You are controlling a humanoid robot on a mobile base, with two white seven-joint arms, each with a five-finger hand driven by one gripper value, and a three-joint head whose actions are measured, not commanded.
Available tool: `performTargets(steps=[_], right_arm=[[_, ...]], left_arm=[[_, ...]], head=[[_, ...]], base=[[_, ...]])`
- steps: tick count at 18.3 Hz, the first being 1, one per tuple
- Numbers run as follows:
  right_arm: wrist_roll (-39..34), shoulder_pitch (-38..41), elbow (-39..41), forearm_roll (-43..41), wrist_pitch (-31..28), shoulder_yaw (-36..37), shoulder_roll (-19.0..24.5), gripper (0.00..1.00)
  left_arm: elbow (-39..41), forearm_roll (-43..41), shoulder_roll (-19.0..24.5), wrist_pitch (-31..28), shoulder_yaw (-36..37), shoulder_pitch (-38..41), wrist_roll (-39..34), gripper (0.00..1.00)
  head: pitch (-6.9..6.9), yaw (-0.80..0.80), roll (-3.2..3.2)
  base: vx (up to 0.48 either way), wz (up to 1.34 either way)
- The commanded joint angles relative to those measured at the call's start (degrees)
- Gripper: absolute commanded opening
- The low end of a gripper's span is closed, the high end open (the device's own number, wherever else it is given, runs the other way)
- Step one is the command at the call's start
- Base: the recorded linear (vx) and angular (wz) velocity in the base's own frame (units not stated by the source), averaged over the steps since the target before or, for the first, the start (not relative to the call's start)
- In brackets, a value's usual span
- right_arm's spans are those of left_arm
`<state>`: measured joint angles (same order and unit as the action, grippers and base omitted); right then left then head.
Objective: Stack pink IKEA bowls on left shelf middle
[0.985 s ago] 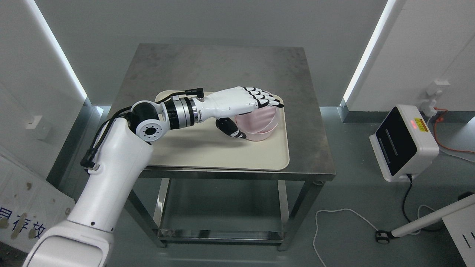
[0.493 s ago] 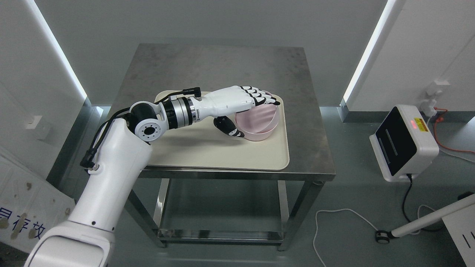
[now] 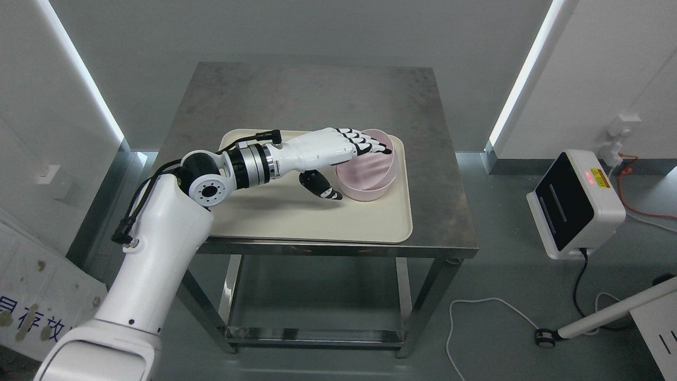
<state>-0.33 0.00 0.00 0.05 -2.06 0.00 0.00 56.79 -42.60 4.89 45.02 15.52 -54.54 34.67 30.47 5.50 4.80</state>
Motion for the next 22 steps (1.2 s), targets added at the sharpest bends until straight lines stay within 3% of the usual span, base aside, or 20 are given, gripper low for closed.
performTargets(steps=[1, 7, 11, 22], right_arm=[[-0.02, 1.41, 1.93, -0.05, 0.13, 0.62, -1.0, 1.0], [-0.02, 1.41, 1.93, -0.05, 0.04, 0.62, -1.0, 1.0], [-0.02, 1.32, 1.93, -0.05, 0.04, 0.62, -1.0, 1.0], [-0.02, 1.32, 1.93, -0.05, 0.13, 0.62, -1.0, 1.0]], left_arm=[[-0.37, -0.64, 0.21, -0.02, -0.32, -0.04, 0.22, 0.61], [-0.1, -3.89, -0.49, -0.02, -0.32, -0.57, 0.58, 0.51], [0.07, -3.89, -0.58, -0.02, -0.05, -2.32, 1.8, 0.39], [0.07, -3.98, -0.84, -0.02, 1.79, -2.5, 2.16, 0.39]], head=[[0.0, 0.0, 0.0], [0.0, 0.0, 0.0], [0.0, 0.0, 0.0], [0.0, 0.0, 0.0]], base=[[0.0, 0.0], [0.0, 0.0], [0.0, 0.0], [0.0, 0.0]])
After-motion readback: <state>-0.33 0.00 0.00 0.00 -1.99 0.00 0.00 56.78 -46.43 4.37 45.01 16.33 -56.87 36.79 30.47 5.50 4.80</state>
